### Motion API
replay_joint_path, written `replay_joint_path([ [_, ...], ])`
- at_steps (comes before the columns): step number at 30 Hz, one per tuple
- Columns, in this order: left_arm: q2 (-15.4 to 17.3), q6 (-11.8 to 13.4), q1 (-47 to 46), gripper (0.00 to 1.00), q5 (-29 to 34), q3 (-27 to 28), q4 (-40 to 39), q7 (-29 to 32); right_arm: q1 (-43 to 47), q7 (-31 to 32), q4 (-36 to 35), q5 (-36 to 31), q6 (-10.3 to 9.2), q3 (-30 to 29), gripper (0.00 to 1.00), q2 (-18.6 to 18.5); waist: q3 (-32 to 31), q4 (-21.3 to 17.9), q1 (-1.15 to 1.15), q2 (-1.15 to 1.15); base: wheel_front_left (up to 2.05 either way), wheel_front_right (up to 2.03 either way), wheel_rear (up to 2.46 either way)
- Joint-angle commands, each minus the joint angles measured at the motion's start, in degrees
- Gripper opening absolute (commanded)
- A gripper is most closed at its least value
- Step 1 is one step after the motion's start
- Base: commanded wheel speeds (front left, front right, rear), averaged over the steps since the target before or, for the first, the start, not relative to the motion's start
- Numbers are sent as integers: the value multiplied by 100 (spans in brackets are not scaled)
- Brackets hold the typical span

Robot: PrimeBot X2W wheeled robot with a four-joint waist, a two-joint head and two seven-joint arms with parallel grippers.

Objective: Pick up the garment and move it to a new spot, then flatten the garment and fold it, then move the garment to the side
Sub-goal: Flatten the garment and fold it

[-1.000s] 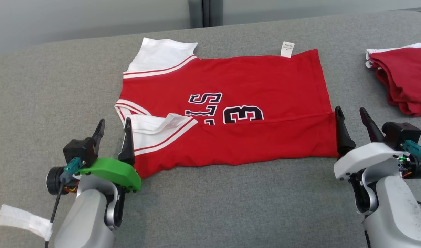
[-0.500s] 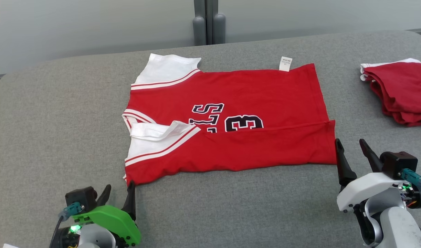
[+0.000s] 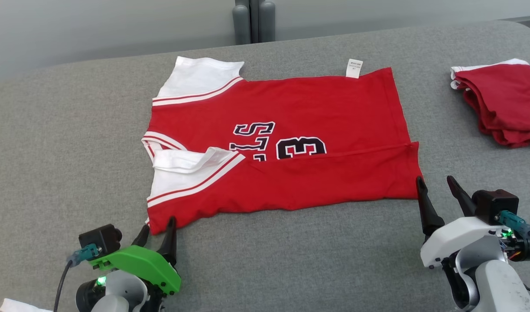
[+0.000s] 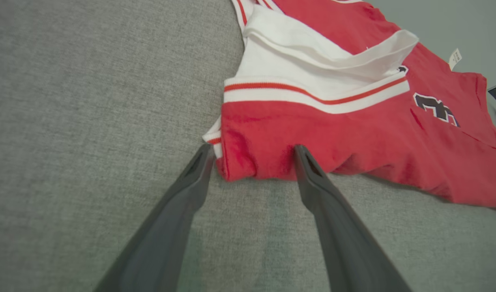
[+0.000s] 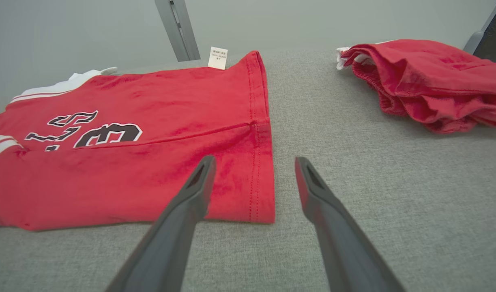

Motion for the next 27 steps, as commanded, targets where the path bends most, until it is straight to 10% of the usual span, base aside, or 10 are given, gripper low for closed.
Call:
replay_joint_path([
  [1, -17, -22, -88, 100, -56, 43, 39, 15, -38, 8, 25, -40, -4, 4, 100, -19, 50, -37, 0, 0, 0, 0, 0],
  [4, -68, -50, -176, 98, -213, 75, 135, 73, -87, 28, 115, -38, -4, 28, 100, -19, 92, -59, 0, 0, 0, 0, 0],
  [11, -176, -127, -393, 0, -349, 123, 251, -61, -341, 114, 514, -77, -4, -16, 100, -20, 170, -53, 0, 0, 0, 0, 0],
  [24, -135, -227, -679, 0, -181, 27, 97, -487, -934, 791, 1544, -102, -4, 4, 100, -19, 245, 57, 0, 0, 0, 0, 0],
  [25, -109, -233, -683, 0, -143, 8, 58, -508, -977, 843, 1639, -27, -4, 38, 95, -19, 244, 69, 0, 0, 0, 0, 0],
  [26, -98, -239, -684, 0, -134, -5, 30, -525, -1006, 874, 1705, 33, -4, 68, 47, -18, 241, 79, 0, 0, 0, 0, 0],
  [27, -102, -243, -684, 0, -134, -13, -17, -541, -1035, 920, 1773, 112, -4, 120, 23, -12, 233, 88, 0, 0, 0, 0, 0],
])
